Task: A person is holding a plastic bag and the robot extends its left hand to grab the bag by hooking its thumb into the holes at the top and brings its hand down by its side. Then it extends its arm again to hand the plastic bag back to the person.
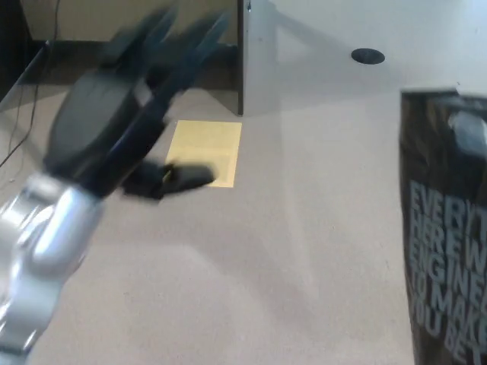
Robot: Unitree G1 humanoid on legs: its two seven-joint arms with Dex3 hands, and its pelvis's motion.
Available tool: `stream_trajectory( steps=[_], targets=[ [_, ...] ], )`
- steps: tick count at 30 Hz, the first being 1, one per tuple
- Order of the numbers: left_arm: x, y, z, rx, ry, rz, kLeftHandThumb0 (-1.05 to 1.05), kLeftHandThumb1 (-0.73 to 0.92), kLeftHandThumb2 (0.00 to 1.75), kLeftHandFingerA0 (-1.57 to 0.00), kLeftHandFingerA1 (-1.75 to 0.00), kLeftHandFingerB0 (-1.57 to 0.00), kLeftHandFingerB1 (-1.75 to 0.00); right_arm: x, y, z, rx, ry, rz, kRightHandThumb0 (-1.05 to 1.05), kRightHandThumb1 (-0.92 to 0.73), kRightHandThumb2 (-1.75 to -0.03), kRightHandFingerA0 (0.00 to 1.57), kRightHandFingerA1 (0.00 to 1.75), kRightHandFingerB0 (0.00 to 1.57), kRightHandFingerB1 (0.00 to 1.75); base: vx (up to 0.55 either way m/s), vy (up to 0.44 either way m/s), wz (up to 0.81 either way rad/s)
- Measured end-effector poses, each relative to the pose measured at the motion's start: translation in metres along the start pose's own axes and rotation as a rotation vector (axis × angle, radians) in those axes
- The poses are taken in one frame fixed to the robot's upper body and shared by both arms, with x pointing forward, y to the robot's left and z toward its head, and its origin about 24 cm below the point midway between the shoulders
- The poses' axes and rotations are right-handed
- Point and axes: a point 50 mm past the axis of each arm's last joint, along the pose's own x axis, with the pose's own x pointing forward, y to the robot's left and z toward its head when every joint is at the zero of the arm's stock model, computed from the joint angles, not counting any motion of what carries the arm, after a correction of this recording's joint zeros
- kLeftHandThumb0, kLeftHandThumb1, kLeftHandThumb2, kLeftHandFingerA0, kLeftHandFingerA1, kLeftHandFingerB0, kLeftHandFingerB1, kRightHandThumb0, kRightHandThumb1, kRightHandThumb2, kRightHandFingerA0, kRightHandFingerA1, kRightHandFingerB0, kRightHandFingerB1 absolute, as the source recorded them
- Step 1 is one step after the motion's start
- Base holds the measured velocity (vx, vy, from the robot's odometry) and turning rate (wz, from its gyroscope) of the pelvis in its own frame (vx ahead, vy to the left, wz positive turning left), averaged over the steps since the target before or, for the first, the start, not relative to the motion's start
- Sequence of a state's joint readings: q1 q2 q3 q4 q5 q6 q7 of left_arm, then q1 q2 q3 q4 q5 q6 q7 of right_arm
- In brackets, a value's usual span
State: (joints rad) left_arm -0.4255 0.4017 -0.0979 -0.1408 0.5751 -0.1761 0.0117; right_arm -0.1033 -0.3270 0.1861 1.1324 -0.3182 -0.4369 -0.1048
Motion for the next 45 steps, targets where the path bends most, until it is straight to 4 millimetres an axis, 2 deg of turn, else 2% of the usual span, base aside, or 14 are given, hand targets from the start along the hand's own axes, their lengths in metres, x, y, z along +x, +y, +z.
stream_trajectory(
  steps=[1,2,11,21,22,23,24,27,28,29,32,33,43,45],
  targets=[
    [-0.007,-0.003,-0.005,-0.017,0.022,-0.011,-0.59,0.46,0.55,-0.20,-0.31,-0.17,-0.29,0.000,0.000,0.000,0.000,-0.001,-0.001,-0.29,-0.68,-0.60,0.75,0.61,0.62,0.42,0.00,0.000,0.00],
    [-0.016,-0.007,-0.010,-0.037,0.049,-0.025,-0.28,0.26,0.85,-0.06,-0.50,-0.07,-0.50,0.001,-0.001,0.001,0.001,-0.002,-0.002,-0.28,-0.68,-0.60,0.74,0.62,0.61,0.42,0.00,0.000,0.00],
    [-0.122,-0.052,-0.062,-0.202,0.388,-0.190,-0.25,0.30,0.86,-0.08,-0.51,-0.08,-0.50,0.001,-0.001,0.001,0.004,-0.003,-0.005,-0.29,-0.68,-0.61,0.76,0.64,0.60,0.42,0.00,0.000,0.00],
    [-0.251,-0.092,-0.094,-0.285,0.807,-0.369,-0.41,0.47,0.55,-0.28,-0.31,-0.24,-0.30,0.003,-0.003,0.003,0.004,-0.007,-0.009,-0.31,-0.68,-0.61,0.72,0.57,0.61,0.42,0.00,0.000,0.00],
    [-0.263,-0.095,-0.095,-0.289,0.846,-0.380,-0.24,0.31,0.87,-0.09,-0.52,-0.08,-0.50,0.003,-0.003,0.004,0.004,-0.009,-0.010,-0.31,-0.68,-0.61,0.72,0.53,0.60,0.42,0.00,0.000,0.00],
    [-0.267,-0.096,-0.095,-0.290,0.861,-0.385,-0.48,0.47,0.55,-0.17,-0.28,-0.17,-0.30,0.003,-0.003,0.004,0.005,-0.010,-0.011,-0.30,-0.68,-0.61,0.73,0.58,0.61,0.42,0.00,0.000,0.00],
    [-0.280,-0.097,-0.096,-0.295,0.902,-0.393,-0.48,0.47,0.55,-0.17,-0.28,-0.17,-0.30,0.004,-0.003,0.005,0.007,-0.012,-0.012,-0.30,-0.68,-0.61,0.73,0.58,0.61,0.42,0.00,0.000,0.00],
    [-0.300,-0.099,-0.100,-0.315,0.986,-0.397,-0.27,0.29,0.86,-0.05,-0.51,-0.05,-0.50,0.005,-0.004,0.007,0.016,-0.014,-0.019,-0.30,-0.67,-0.60,0.74,0.66,0.63,0.43,0.00,0.000,0.00],
    [-0.305,-0.098,-0.103,-0.325,1.015,-0.385,-0.53,0.48,0.55,-0.18,-0.30,-0.17,-0.29,0.005,-0.006,0.007,0.022,-0.014,-0.026,-0.29,-0.67,-0.60,0.74,0.67,0.63,0.43,0.00,0.000,0.00],
    [-0.308,-0.098,-0.105,-0.333,1.034,-0.372,-0.29,0.27,0.86,-0.06,-0.51,-0.06,-0.50,0.006,-0.007,0.007,0.026,-0.014,-0.031,-0.29,-0.67,-0.60,0.75,0.68,0.63,0.44,0.00,0.000,0.00],
    [-0.309,-0.097,-0.110,-0.344,1.053,-0.344,-0.30,0.27,0.86,-0.07,-0.52,-0.07,-0.50,0.007,-0.010,0.008,0.036,-0.015,-0.047,-0.29,-0.67,-0.60,0.75,0.64,0.64,0.44,0.00,0.000,0.00],
    [-0.307,-0.097,-0.112,-0.341,1.048,-0.344,-0.64,0.44,0.73,-0.20,-0.41,-0.14,-0.38,0.007,-0.011,0.009,0.039,-0.016,-0.050,-0.29,-0.67,-0.60,0.74,0.63,0.63,0.44,0.00,0.000,0.00],
    [-0.298,-0.103,-0.116,-0.325,0.997,-0.440,-0.71,0.55,0.83,-0.19,-0.43,-0.15,-0.39,0.012,-0.019,0.016,0.035,-0.027,-0.066,-0.31,-0.68,-0.60,0.76,0.65,0.64,0.43,0.00,0.000,0.00],
    [-0.296,-0.104,-0.117,-0.318,0.983,-0.463,-0.70,0.70,0.62,-0.26,-0.32,-0.20,-0.28,0.014,-0.021,0.017,0.034,-0.031,-0.070,-0.30,-0.68,-0.60,0.74,0.62,0.63,0.43,0.00,0.000,0.00]
  ],
)
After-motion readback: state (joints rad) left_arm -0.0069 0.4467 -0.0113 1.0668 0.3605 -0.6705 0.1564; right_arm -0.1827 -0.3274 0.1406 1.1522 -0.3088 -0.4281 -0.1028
